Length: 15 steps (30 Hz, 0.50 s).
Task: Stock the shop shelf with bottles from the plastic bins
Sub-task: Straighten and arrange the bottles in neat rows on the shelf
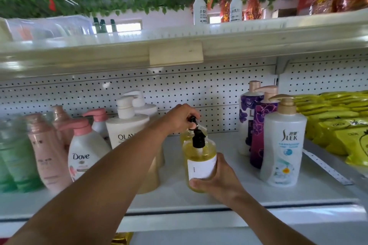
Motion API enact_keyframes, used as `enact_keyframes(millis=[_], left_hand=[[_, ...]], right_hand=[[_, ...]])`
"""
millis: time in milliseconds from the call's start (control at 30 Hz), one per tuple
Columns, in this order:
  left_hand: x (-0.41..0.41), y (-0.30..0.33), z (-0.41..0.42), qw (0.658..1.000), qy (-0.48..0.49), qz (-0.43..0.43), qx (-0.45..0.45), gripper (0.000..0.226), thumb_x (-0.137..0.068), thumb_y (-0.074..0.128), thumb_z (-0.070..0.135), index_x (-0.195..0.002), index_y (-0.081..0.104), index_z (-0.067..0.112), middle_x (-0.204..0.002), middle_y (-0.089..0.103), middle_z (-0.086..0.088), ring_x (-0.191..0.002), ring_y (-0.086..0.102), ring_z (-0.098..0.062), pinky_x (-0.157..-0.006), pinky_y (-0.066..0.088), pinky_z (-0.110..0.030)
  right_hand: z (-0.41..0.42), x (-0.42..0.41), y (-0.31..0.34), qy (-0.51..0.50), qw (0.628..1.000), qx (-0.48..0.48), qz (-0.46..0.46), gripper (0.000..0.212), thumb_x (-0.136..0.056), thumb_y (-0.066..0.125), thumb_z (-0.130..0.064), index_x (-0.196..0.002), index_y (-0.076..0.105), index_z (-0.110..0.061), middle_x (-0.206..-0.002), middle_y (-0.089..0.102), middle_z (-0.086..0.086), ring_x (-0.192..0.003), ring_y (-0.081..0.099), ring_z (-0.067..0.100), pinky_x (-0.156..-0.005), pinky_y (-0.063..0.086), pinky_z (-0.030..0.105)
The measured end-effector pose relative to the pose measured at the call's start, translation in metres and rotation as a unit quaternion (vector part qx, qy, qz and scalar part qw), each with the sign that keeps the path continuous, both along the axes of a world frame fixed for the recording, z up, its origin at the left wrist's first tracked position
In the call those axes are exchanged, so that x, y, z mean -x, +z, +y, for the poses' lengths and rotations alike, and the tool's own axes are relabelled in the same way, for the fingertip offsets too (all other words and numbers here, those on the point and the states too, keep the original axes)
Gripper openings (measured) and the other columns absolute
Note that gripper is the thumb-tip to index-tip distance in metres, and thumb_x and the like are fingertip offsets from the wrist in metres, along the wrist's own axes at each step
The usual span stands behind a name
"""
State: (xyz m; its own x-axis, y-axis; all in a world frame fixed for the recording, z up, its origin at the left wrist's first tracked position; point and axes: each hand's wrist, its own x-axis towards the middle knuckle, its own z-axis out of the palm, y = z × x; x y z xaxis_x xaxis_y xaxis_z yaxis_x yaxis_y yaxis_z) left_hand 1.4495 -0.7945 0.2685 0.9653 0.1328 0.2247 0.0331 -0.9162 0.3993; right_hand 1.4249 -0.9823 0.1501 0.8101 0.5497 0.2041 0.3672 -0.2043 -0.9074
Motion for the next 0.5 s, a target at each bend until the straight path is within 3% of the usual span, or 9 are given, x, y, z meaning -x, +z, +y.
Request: enact_keyframes(millis=[333, 500], left_hand=[[0.009, 0.006, 0.003, 0.995, 0.018, 0.045, -0.087, 0.031, -0.09, 0.063, 0.015, -0.12, 0.059, 0.02, -0.125, 0.055, -0.006, -0.104, 0.055, -0.021, -0.082, 0.042, -0.028], [0.014, 0.019, 0.0, 0.992, 0.03, 0.065, -0.105, 0.048, -0.086, 0.067, 0.014, -0.132, 0.054, 0.023, -0.134, 0.05, -0.005, -0.112, 0.056, -0.023, -0.09, 0.045, -0.029]], right_hand=[[0.02, 0.017, -0.005, 0.016, 1.0, -0.016, 0.003, 0.072, -0.055, 0.09, -0.031, -0.109, 0.041, -0.036, -0.106, 0.059, -0.012, -0.097, 0.059, 0.003, -0.069, 0.054, 0.017], [0.019, 0.019, -0.007, 0.025, 0.999, -0.032, -0.005, 0.068, -0.057, 0.089, -0.03, -0.105, 0.042, -0.037, -0.106, 0.059, -0.011, -0.098, 0.06, 0.003, -0.07, 0.056, 0.019]])
